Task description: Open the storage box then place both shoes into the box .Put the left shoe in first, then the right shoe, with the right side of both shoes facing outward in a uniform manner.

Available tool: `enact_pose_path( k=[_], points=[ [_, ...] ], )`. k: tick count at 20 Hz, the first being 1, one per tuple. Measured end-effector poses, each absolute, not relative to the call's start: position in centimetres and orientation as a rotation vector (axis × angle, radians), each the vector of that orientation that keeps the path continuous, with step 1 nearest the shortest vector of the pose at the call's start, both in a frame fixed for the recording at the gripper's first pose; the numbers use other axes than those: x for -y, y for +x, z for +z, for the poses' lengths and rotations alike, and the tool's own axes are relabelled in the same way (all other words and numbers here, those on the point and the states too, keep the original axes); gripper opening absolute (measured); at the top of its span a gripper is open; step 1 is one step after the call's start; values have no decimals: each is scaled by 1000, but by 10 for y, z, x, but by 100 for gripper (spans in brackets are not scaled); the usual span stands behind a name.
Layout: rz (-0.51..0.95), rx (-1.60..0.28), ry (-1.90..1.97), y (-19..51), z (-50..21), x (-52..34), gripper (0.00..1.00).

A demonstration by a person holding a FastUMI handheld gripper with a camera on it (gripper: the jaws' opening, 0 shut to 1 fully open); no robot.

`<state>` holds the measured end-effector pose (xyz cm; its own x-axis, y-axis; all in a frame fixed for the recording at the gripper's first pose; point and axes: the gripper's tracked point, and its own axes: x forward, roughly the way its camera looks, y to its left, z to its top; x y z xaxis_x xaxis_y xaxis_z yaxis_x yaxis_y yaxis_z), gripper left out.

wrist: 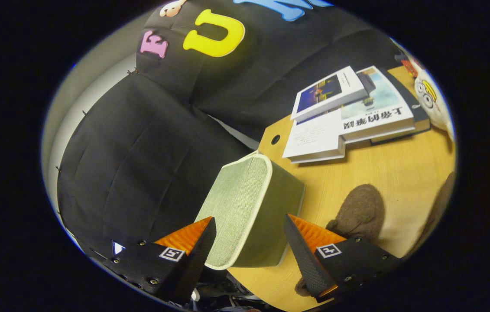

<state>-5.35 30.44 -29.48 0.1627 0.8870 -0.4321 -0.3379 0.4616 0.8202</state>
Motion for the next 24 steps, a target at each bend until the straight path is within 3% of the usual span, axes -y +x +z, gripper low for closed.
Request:
enact_pose_path(
  k=[7,8,12,13,14,15,16,17,20,24],
  points=[
    [967,-1228,780,-67,-327,-344,95],
    [955,-1254,799,-71,-329,-346,86],
    [971,-1299,900,-71,-317,-360,80],
    [951,-1308,924,-66,-316,-360,70],
    [942,-1328,948,-70,-314,-365,47],
    [934,-1338,956,-70,-312,-367,42],
    [939,-1334,966,-67,-307,-365,28],
    [947,-1330,956,-67,-304,-365,21],
    [961,-1316,925,-67,-293,-367,3],
    [976,-1275,905,-64,-261,-375,3]
  ],
)
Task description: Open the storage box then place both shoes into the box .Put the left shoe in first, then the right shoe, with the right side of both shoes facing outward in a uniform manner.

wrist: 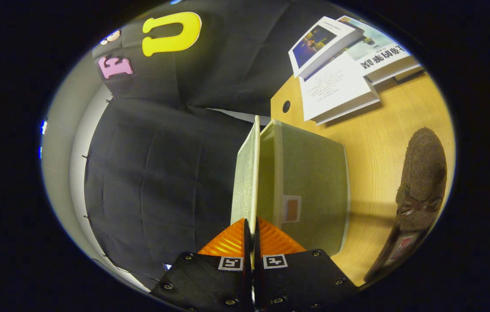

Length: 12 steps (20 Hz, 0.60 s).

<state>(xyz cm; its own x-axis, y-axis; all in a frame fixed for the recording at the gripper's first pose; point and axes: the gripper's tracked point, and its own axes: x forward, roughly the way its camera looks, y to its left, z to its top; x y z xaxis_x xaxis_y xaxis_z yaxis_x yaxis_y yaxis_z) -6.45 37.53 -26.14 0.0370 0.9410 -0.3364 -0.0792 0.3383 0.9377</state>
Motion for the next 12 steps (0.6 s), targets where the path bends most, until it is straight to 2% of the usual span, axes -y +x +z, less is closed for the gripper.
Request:
enact_pose_path(
  k=[12],
  points=[
    [1190,-1127,673,-90,-161,-492,6]
  ],
)
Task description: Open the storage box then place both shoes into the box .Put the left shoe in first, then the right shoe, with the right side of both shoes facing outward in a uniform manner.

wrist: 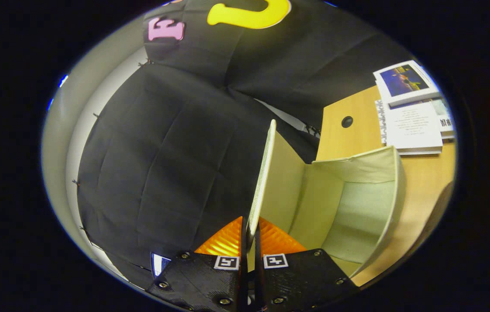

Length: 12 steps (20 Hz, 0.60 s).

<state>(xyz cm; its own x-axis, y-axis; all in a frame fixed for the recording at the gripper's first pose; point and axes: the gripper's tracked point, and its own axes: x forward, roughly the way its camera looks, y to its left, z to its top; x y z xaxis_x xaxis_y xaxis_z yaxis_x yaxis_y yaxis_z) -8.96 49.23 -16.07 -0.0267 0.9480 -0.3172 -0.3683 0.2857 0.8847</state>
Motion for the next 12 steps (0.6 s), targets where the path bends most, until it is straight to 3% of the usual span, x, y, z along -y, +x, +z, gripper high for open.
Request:
enact_pose_path(
  k=[7,8,12],
  points=[
    [1289,-1071,536,-110,-144,-570,13],
    [1310,-1063,533,-115,-143,-580,26],
    [1337,-1047,544,-122,-133,-591,50]
  ],
)
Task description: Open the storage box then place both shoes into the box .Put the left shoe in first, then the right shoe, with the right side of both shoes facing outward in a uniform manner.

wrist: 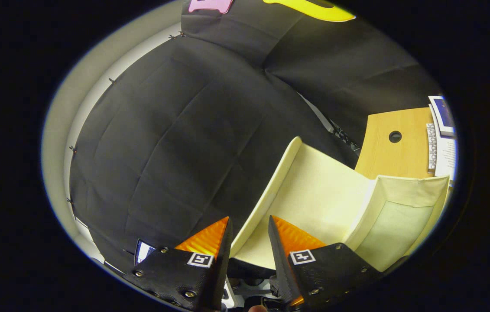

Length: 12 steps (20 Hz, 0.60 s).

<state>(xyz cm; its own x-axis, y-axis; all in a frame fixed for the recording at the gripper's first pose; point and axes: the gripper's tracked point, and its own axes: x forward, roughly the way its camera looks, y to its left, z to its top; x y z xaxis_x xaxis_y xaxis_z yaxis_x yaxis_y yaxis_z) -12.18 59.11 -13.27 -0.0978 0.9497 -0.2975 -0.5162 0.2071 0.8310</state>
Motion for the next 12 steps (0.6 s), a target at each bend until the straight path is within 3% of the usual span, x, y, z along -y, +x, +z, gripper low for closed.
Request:
enact_pose_path(
  k=[1,4,6,12],
  points=[
    [1337,-1046,536,-123,-133,-589,50],
    [1304,-1021,484,-115,-137,-571,87],
    [1278,-1003,453,-106,-141,-555,96],
    [1212,-926,418,-81,-149,-481,96]
  ],
)
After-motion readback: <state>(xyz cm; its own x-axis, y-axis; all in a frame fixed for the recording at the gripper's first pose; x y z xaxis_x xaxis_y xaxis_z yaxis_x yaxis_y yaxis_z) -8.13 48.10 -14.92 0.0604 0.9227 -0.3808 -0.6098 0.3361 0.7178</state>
